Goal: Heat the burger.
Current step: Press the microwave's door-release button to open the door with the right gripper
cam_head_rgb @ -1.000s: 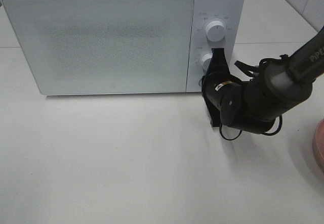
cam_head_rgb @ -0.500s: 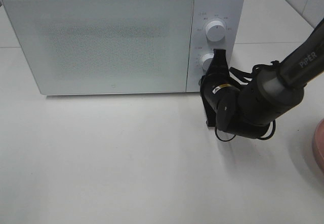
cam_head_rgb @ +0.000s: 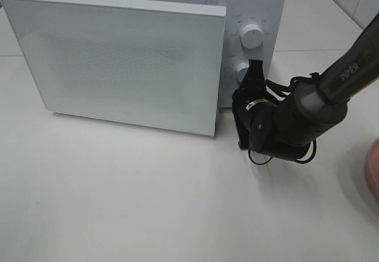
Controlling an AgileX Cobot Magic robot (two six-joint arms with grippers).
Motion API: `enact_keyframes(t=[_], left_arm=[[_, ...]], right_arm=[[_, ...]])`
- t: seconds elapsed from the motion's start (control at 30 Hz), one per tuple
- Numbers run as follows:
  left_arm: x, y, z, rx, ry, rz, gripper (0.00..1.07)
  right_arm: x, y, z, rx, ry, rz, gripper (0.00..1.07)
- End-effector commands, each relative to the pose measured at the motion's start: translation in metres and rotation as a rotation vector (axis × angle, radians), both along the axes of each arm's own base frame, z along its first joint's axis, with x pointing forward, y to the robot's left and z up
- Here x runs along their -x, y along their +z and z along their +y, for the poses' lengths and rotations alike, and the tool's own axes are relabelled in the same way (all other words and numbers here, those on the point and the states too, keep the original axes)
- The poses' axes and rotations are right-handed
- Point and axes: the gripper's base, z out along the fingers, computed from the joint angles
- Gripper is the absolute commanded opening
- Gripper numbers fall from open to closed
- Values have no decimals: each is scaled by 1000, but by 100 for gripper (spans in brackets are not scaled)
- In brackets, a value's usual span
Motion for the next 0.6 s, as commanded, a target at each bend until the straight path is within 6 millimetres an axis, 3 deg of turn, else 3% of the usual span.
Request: enact_keyframes(t=[0.03,0.6], left_arm=[[2,0,-1,12,1,-23,98],[2,0,-1,12,1,-23,98]], right_arm=[[-41,62,-17,10,-86,-488,0],[-41,63,-18,25,-68,-483,0]])
